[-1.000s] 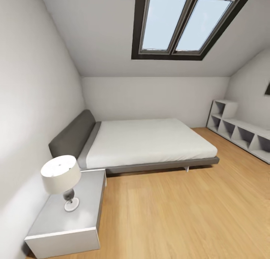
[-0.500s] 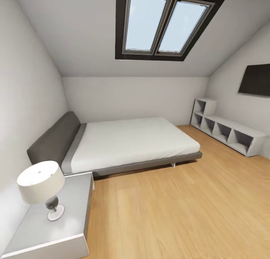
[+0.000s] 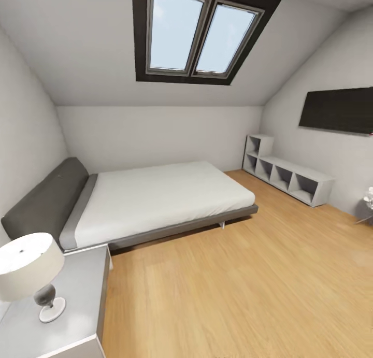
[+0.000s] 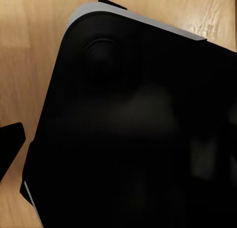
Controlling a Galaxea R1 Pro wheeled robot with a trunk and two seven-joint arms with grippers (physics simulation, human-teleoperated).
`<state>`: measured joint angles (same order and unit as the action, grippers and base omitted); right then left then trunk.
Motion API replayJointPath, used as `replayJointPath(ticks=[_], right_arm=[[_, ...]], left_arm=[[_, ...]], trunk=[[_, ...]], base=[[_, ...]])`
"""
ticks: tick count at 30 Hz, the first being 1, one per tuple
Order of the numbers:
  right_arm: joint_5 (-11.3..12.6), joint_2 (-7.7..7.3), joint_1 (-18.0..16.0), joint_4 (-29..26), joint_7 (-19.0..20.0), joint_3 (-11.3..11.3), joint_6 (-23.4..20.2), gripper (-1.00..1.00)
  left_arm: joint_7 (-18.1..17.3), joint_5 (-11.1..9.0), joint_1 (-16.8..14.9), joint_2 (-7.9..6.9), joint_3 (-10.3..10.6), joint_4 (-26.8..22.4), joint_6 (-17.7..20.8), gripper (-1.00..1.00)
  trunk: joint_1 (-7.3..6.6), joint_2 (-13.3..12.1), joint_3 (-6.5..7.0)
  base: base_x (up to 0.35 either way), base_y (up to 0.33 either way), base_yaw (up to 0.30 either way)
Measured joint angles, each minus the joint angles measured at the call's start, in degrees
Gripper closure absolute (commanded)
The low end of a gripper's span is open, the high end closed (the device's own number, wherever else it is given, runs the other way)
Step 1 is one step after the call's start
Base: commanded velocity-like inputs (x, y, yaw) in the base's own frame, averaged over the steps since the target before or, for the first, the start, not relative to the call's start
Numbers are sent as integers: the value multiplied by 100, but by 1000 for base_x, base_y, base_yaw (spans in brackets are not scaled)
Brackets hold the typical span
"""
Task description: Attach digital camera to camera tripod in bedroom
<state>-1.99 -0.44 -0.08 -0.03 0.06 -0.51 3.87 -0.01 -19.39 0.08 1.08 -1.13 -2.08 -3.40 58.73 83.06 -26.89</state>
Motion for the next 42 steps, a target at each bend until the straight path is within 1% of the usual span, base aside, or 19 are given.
replayJointPath(ticks=[12, 16, 20, 30, 40, 42], right_arm=[[-8, 17, 0, 1, -9, -7, 24, -100], [-8, 14, 0, 1, -7, -1, 23, -100], [-8, 13, 0, 1, 3, -5, 20, -100], [-8, 10, 0, 2, 12, -7, 19, -100], [-9, 3, 0, 1, 8, -7, 5, -100], [-40, 0, 0, 0, -3, -7, 3, -100]], left_arm=[[-7, -24, 0, -10, -22, 0, -2, -100], [-7, -15, 0, -12, -11, 0, 1, -100], [-7, 16, 0, -8, 2, 0, 35, -100], [-7, 21, 0, -12, 7, 0, 56, -100], [-7, 22, 0, -12, 6, 2, 26, -100], [-7, 16, 0, -12, 3, 2, 21, -100]], trunk=[[0, 0, 0], [-1, 0, 0], [-3, 1, 0], [-3, 1, 0], [-3, 0, 0], [-3, 0, 0]], base=[[2, 0, -251], [110, 0, -251], [262, 0, -251], [316, 0, -242], [324, 0, -65], [324, 0, -10]])
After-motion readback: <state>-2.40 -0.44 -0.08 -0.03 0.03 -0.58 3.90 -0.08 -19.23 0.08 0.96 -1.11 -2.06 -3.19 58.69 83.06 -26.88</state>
